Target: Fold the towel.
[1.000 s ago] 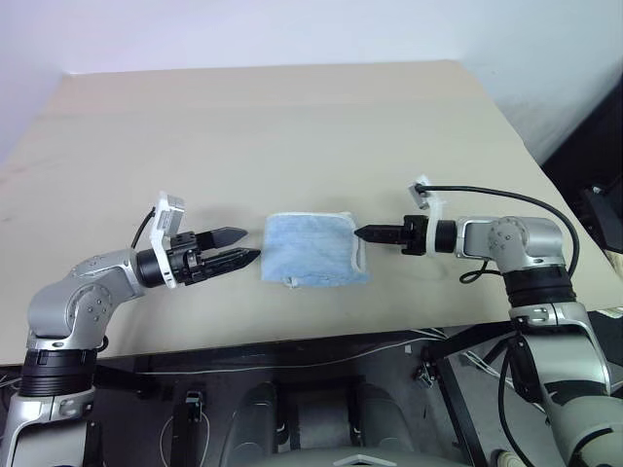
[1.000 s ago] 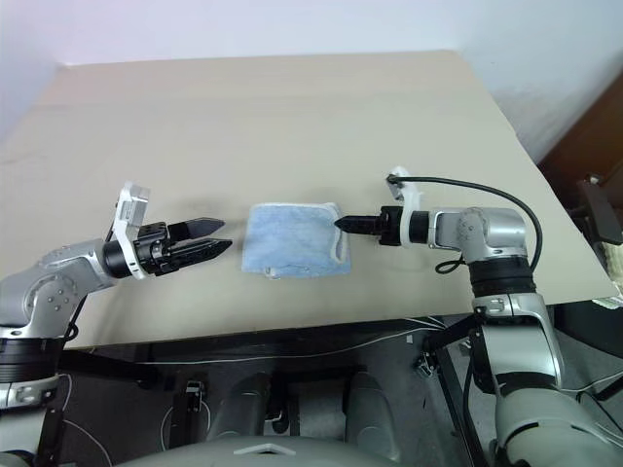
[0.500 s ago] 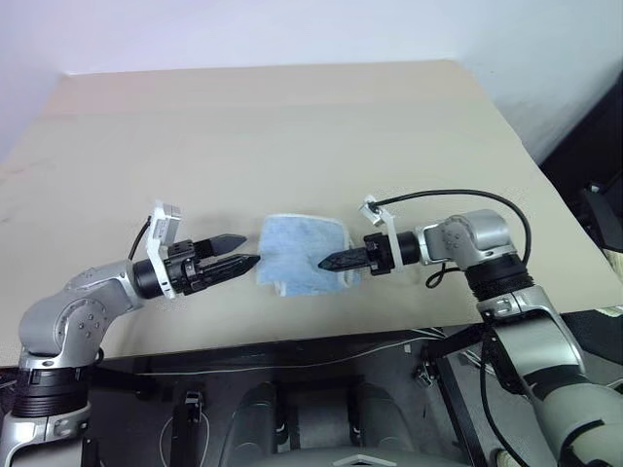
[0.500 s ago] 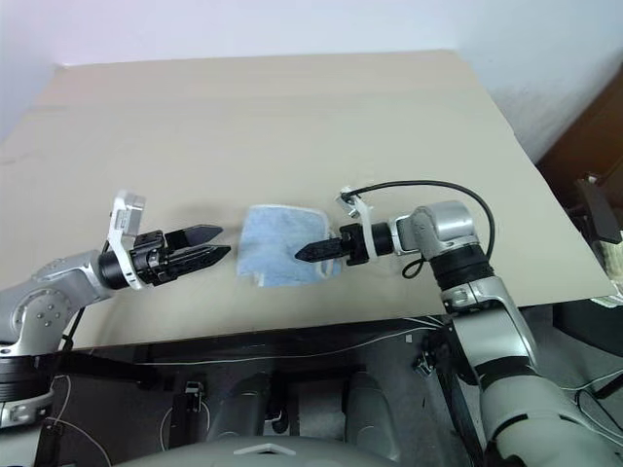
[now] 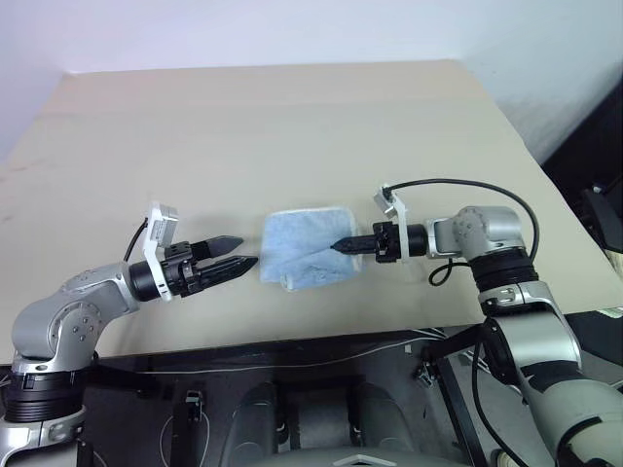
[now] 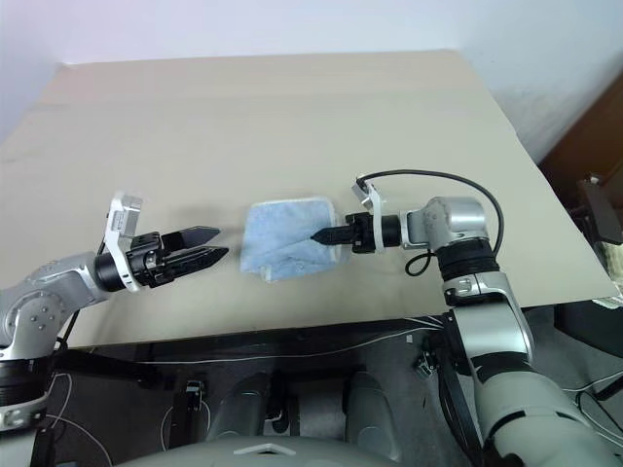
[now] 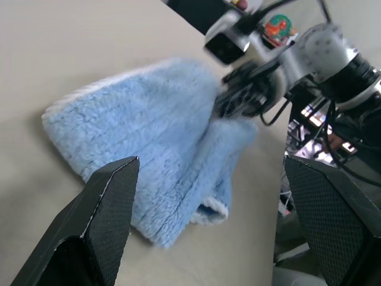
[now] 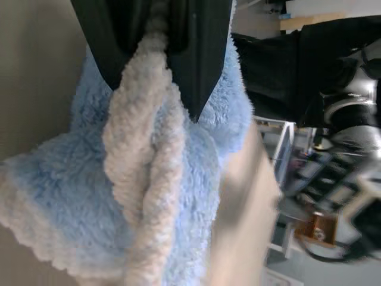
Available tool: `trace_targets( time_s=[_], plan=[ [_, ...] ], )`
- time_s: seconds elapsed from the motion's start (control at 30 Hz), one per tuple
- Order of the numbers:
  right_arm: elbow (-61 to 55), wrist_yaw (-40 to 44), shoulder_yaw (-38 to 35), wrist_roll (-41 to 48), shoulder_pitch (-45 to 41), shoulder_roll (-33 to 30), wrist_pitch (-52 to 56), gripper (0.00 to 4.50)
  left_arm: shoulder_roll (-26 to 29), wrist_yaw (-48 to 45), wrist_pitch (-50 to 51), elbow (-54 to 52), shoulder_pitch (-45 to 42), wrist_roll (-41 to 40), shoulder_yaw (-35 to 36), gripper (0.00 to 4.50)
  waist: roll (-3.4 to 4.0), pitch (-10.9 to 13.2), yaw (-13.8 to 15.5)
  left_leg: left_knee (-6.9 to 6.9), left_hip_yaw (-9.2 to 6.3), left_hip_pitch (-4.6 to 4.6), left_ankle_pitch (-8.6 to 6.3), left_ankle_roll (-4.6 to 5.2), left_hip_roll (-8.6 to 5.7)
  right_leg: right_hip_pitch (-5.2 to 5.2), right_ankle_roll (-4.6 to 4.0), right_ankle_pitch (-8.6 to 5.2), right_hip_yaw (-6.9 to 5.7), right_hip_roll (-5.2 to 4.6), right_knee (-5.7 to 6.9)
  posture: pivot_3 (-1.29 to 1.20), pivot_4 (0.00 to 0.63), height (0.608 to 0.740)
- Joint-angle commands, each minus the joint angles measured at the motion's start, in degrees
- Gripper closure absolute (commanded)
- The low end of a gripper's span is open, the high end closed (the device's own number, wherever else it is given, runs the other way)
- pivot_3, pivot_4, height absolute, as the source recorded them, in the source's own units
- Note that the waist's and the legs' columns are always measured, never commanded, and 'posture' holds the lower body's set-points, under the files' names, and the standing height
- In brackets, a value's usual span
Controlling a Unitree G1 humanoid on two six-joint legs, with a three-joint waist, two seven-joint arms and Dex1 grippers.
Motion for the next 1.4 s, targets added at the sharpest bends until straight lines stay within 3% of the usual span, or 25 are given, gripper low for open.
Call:
trace_targets(
  time_s=[0.03,0.27,0.37,0.5,0.63,0.9,1.0,1.33,1.4],
  plan=[
    [-13.39,-6.47,-13.46,6.78,1.59,0.33,3.17,4.47,0.05,-0.69,-0.70,0.36,-1.45,0.11,-0.44,0.45,0.00,0.00,0.19,0.00,0.00,-0.01,0.00,0.00,0.00,-0.01,0.00,0.00,0.00,-0.01,-0.01,0.00,0.150,0.740],
    [-25.96,-27.17,-35.06,8.97,3.30,4.89,-5.30,4.47,-0.05,-2.71,-1.22,5.48,-6.23,1.99,-3.18,0.45,0.00,0.00,0.26,0.01,-0.01,-0.10,-0.01,0.00,-0.05,-0.04,0.00,0.00,-0.03,-0.04,-0.05,0.00,0.150,0.740],
    [-25.81,-35.85,-37.24,4.72,1.86,6.50,-16.08,4.47,-0.52,-3.64,-2.08,8.61,-8.90,3.51,-4.58,0.45,0.01,0.00,0.02,0.00,0.01,-0.10,0.00,0.00,-0.04,-0.05,0.00,0.00,-0.02,-0.01,-0.04,0.00,0.150,0.740],
    [-14.81,-50.32,-44.78,2.87,-3.42,9.97,-31.46,4.47,-2.68,-4.19,-4.15,12.51,-12.39,6.40,-7.19,0.45,0.07,0.04,-0.14,0.01,0.09,-0.12,0.09,0.15,-0.17,-0.07,0.16,0.08,-0.01,0.02,-0.02,0.00,0.150,0.740],
    [-7.25,-55.84,-45.43,0.62,-1.23,11.38,-40.73,4.47,-4.47,-4.12,-5.73,14.10,-13.87,8.43,-8.41,0.45,0.07,0.03,-0.10,0.01,0.18,-0.09,0.11,0.18,-0.16,0.04,0.22,0.10,-0.06,0.10,-0.05,0.00,0.150,0.740],
    [-6.19,-66.83,-47.41,4.17,8.17,14.27,-39.11,4.47,-4.76,-3.46,-6.21,13.32,-11.49,9.89,-7.71,0.45,0.27,0.16,-0.14,0.05,0.19,-0.09,0.13,0.20,-0.16,0.05,0.30,0.10,-0.06,0.10,0.04,0.00,0.150,0.740],
    [-7.98,-68.86,-47.62,6.00,10.28,14.10,-38.31,3.70,-5.04,-2.61,-6.04,12.08,-9.92,9.87,-7.55,0.45,0.27,0.16,-0.30,0.08,0.14,0.11,0.13,0.20,-0.13,0.18,0.30,0.09,-0.05,0.12,0.09,0.00,0.150,0.740],
    [-16.82,-68.84,-45.47,13.44,15.77,9.14,-29.70,0.30,-6.15,-1.98,-5.70,12.03,-9.91,9.36,-7.67,0.45,0.28,0.16,-0.05,0.08,-0.01,0.24,0.13,0.20,-0.06,0.28,0.28,0.06,-0.02,0.09,0.13,0.00,0.150,0.740],
    [-20.55,-66.74,-44.13,14.85,19.09,6.48,-26.18,0.30,-6.55,-2.23,-6.65,12.87,-10.77,9.73,-7.76,0.45,0.28,0.16,0.24,0.06,-0.03,0.23,0.13,0.21,-0.06,0.28,0.28,0.05,-0.02,0.08,0.12,0.00,0.150,0.740]
  ],
)
